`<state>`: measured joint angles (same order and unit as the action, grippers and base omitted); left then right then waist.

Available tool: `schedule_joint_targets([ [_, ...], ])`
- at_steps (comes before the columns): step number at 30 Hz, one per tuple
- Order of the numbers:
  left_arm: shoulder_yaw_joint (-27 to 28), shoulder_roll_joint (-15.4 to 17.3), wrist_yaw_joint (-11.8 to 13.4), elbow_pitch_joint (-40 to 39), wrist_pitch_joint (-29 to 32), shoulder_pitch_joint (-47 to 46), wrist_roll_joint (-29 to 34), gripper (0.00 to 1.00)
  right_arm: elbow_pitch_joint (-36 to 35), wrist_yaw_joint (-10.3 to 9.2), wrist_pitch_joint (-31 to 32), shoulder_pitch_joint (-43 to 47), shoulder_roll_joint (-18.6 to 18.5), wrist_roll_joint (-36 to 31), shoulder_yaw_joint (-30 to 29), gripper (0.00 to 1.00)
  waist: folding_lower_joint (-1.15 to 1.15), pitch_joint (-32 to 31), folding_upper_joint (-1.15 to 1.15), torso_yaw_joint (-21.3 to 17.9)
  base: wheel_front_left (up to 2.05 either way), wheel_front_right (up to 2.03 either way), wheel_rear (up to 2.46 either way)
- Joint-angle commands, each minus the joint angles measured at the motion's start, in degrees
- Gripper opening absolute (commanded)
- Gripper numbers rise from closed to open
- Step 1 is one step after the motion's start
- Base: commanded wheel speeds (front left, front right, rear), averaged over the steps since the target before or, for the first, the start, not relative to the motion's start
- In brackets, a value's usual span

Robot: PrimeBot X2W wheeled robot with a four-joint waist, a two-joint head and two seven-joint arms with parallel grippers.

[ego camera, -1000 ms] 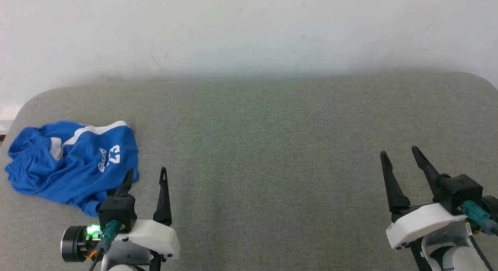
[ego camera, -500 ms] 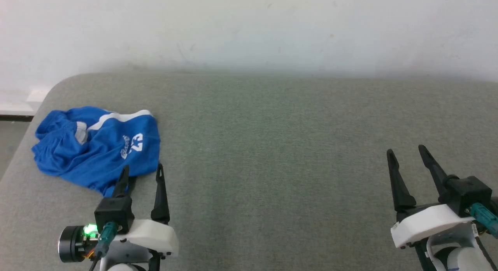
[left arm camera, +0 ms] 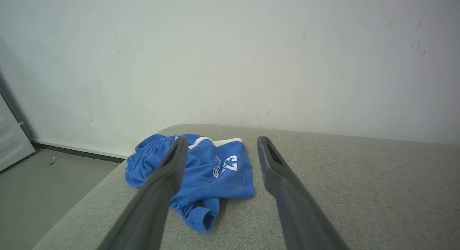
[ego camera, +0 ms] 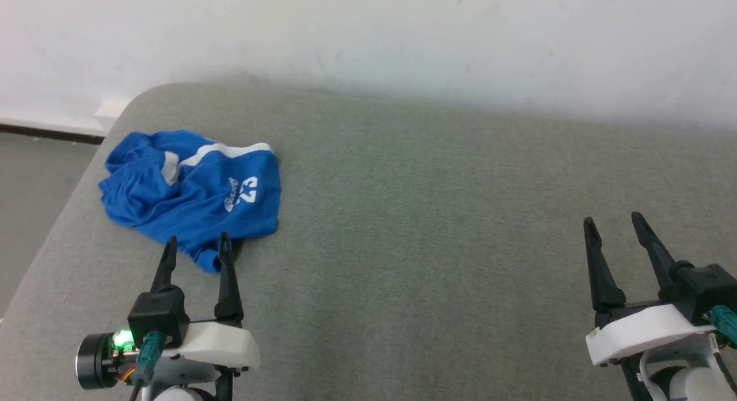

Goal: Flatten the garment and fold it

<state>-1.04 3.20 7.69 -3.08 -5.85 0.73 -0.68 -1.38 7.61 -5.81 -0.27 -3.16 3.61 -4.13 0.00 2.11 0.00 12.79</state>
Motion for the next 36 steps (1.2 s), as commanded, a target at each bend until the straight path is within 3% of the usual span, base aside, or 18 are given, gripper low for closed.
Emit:
schedule_joint_targets([
  [1, 0.1, -0.1, 0.7, -0.6, -0.6, -0.9, -0.3, 1.0, -0.4, -0.05, -0.7, 0.5, 0.1, 0.5, -0.4, 1.0, 0.0, 0.6, 0.0, 1.7, 0.0, 0.0, 0.0],
  [25, 0.0, -0.2, 6.1, -1.4, -3.5, -2.8, -1.6, 1.0, -1.5, -0.07, -3.5, 1.1, 0.2, 1.3, -2.9, 1.0, 0.0, 3.0, 0.0, 11.8, 0.0, 0.0, 0.0],
  [32, 2.8, 1.5, 4.4, 0.2, -4.3, -10.5, -1.6, 1.0, -2.8, -0.08, -4.4, 0.0, 0.2, 0.0, -2.9, 1.0, 0.0, 6.1, 0.0, 12.8, 0.0, 0.0, 0.0],
  [36, 4.4, 3.2, 1.5, 2.8, -4.8, -16.7, -3.0, 1.0, -4.1, -0.08, -4.9, -1.1, 0.2, -1.1, -3.0, 1.0, 0.0, 9.0, 0.0, 12.4, 0.0, 0.0, 0.0],
])
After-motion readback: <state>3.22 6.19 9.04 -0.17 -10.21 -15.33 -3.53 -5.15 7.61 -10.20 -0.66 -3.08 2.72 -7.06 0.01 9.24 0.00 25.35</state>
